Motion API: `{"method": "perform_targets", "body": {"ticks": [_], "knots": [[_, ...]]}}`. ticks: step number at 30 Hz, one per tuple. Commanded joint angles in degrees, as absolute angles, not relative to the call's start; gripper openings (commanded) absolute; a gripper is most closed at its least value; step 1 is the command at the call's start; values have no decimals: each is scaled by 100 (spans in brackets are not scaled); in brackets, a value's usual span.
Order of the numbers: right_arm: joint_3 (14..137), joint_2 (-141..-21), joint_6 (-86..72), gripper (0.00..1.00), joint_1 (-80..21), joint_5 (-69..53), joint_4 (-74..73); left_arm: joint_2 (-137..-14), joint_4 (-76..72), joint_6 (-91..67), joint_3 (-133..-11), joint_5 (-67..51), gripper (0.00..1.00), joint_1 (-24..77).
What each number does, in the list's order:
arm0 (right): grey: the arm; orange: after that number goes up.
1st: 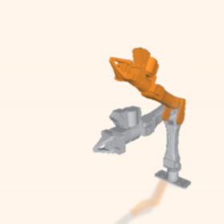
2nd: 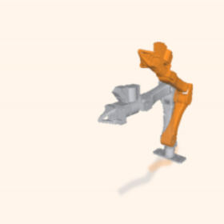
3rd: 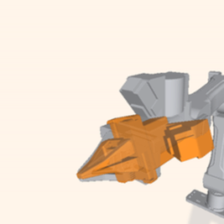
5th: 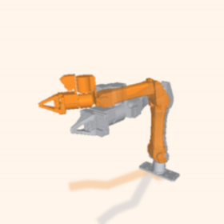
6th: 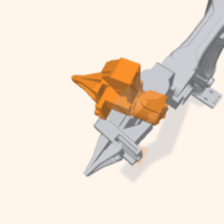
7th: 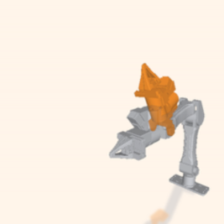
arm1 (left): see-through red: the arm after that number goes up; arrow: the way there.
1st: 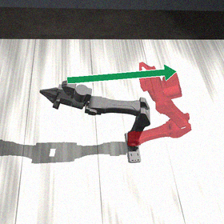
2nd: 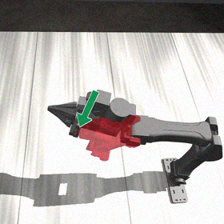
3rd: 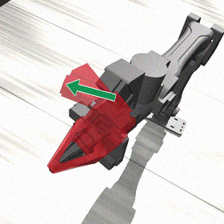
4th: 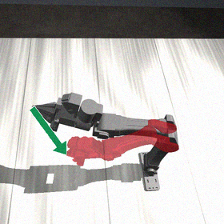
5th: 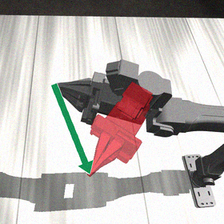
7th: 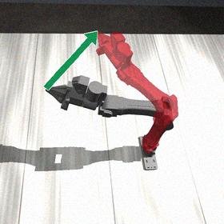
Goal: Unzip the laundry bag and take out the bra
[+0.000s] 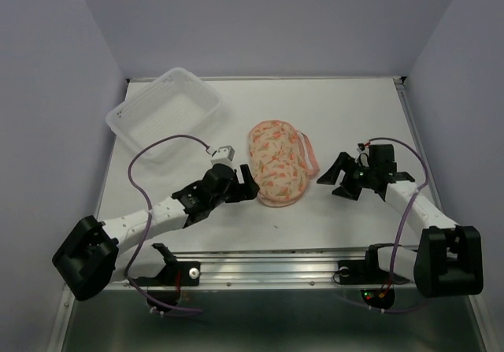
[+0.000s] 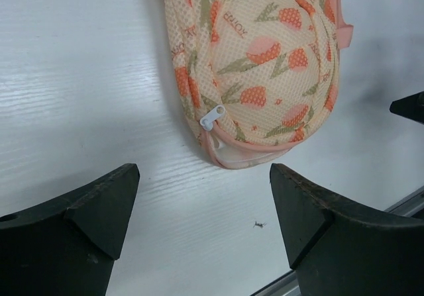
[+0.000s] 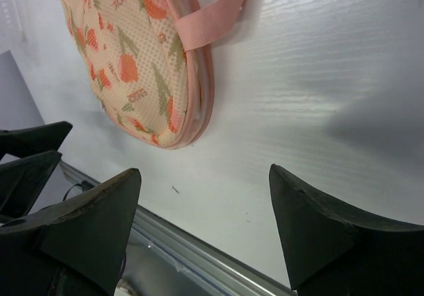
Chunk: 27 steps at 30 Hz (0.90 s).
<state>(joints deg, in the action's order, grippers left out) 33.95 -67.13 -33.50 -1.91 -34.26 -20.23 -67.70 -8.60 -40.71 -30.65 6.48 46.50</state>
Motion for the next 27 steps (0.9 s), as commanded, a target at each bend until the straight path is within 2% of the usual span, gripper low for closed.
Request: {"method": "perform_targets", "body": {"ticks": [1,14,20,27], "knots": [[3718,-6741,-3023,84,-176,-2848,-1890,-6425,-414,-3964,-3322,1134,92,4676],[3885,-7664,-3717,84,-176,-2585,-492,-6722,439,-3622,-4332,1643,91,4834],[3815,-7918,-4059,84,-176,-2838,-62,-7890,887,-3156,-5930,2214,89,5291],[3622,-8568,-4587,82,-176,-3163,903,-8068,914,-3331,-6021,2224,88,5317]]}}
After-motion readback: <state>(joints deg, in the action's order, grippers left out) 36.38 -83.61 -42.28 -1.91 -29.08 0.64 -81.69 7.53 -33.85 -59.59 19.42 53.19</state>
